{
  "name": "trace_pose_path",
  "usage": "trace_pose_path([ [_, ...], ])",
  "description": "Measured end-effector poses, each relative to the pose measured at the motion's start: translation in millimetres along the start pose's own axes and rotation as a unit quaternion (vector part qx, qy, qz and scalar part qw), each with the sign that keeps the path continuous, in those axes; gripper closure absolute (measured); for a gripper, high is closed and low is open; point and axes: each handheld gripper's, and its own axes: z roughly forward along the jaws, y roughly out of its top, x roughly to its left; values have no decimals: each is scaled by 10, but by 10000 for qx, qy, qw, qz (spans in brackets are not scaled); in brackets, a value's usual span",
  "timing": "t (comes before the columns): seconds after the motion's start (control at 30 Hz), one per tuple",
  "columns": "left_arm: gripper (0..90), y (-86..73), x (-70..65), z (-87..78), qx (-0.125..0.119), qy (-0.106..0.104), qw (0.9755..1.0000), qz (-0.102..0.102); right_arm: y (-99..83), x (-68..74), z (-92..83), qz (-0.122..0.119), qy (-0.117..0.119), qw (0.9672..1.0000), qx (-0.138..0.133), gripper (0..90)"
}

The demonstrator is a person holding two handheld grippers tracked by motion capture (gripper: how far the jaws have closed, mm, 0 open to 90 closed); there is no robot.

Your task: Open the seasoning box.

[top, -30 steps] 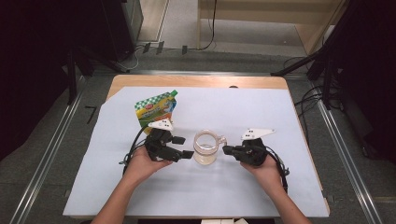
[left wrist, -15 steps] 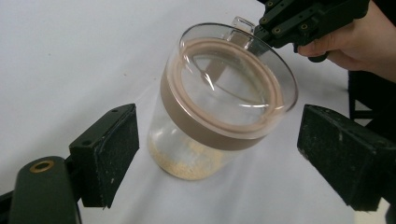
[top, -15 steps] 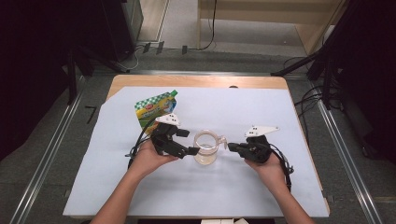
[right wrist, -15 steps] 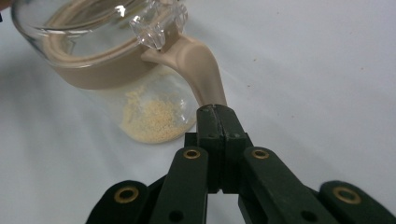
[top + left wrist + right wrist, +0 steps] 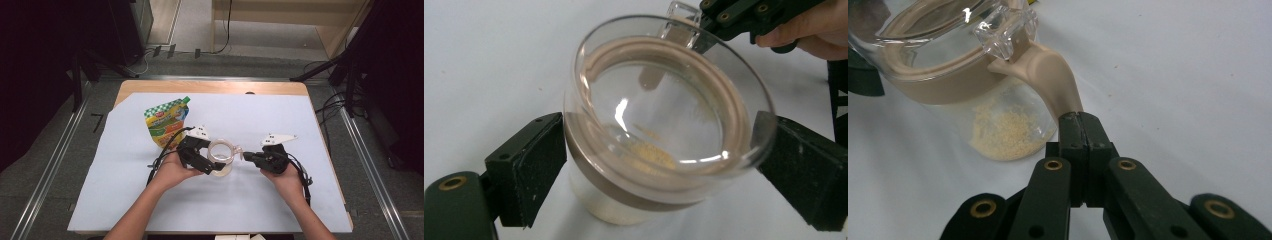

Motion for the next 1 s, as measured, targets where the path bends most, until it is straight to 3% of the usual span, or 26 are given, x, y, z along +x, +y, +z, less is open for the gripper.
trace_pose_path([
  [0.23, 72, 1, -13, 53, -148, 80, 9997, 147, 3, -10, 9, 72, -8, 10000, -15, 900],
  [0.33, 79, -1, -16, 55, -177, 108, 9997, 116, -4, -10, 18, 81, -24, 10000, 9, 900],
  [0.5, 101, 16, -57, 27, -196, 286, 9991, 255, -2, -1, 8, 82, -48, 10000, -19, 900],
  [1.0, 100, 41, -101, 7, -181, 403, 9984, 360, -4, -2, 12, 85, -43, 10000, -19, 900],
])
